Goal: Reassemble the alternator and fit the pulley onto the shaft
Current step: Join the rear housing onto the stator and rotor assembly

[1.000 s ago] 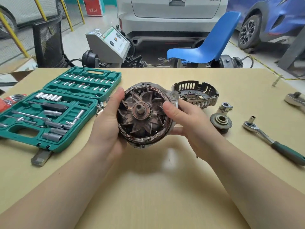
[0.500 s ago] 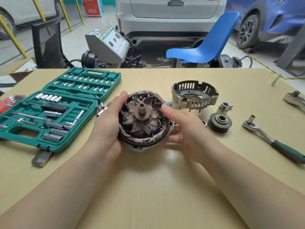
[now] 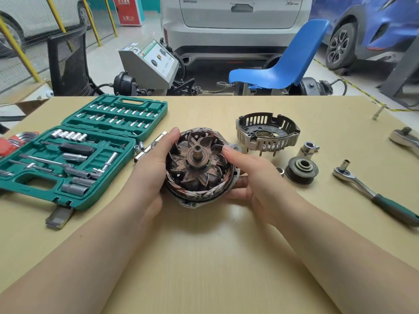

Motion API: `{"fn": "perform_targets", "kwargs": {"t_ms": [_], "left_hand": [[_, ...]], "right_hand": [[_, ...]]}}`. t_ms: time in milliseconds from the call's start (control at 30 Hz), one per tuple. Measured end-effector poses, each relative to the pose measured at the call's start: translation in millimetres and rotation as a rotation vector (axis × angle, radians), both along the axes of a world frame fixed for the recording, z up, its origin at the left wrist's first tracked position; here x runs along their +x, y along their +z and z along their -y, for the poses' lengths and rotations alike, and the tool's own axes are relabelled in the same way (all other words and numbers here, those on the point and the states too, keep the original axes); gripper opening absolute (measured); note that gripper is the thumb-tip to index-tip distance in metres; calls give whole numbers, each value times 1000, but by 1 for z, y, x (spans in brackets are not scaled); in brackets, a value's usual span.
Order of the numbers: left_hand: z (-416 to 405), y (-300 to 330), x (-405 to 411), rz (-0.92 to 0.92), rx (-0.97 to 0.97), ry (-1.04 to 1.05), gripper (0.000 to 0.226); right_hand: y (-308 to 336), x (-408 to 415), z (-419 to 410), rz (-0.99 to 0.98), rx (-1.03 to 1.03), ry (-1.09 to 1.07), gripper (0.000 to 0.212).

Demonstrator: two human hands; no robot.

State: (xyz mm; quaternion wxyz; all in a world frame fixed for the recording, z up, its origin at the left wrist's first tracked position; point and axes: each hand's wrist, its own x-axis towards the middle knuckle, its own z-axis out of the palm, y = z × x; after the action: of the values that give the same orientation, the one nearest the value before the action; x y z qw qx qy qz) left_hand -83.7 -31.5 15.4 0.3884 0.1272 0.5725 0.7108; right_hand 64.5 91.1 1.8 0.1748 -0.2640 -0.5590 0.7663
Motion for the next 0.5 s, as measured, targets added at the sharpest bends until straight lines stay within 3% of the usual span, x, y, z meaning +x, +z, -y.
{"fn": "perform_targets", "kwargs": {"t_ms": [133,233,300,367,433,500], "left_hand": [[5,4,-7,-67,-115,-81,40],[14,6,-24,-192,-296,-109,73],[20,6,-40,-394,-493,-101,101],[23,3,-52,-711,-717,-65,111],[23,-3,-60,-1017,-833,2,104],[23,-13,-66,-1181,-718,103,89]], "right_hand": [[0,1,2,25,21,-26,39],[0,2,3,22,42,-28,40],[1,2,4,16,60,-30,35],[2,1,4,16,87,-37,33],[2,-1,4,18,117,-42,34],[2,-2,3,22,150,-46,34]]}}
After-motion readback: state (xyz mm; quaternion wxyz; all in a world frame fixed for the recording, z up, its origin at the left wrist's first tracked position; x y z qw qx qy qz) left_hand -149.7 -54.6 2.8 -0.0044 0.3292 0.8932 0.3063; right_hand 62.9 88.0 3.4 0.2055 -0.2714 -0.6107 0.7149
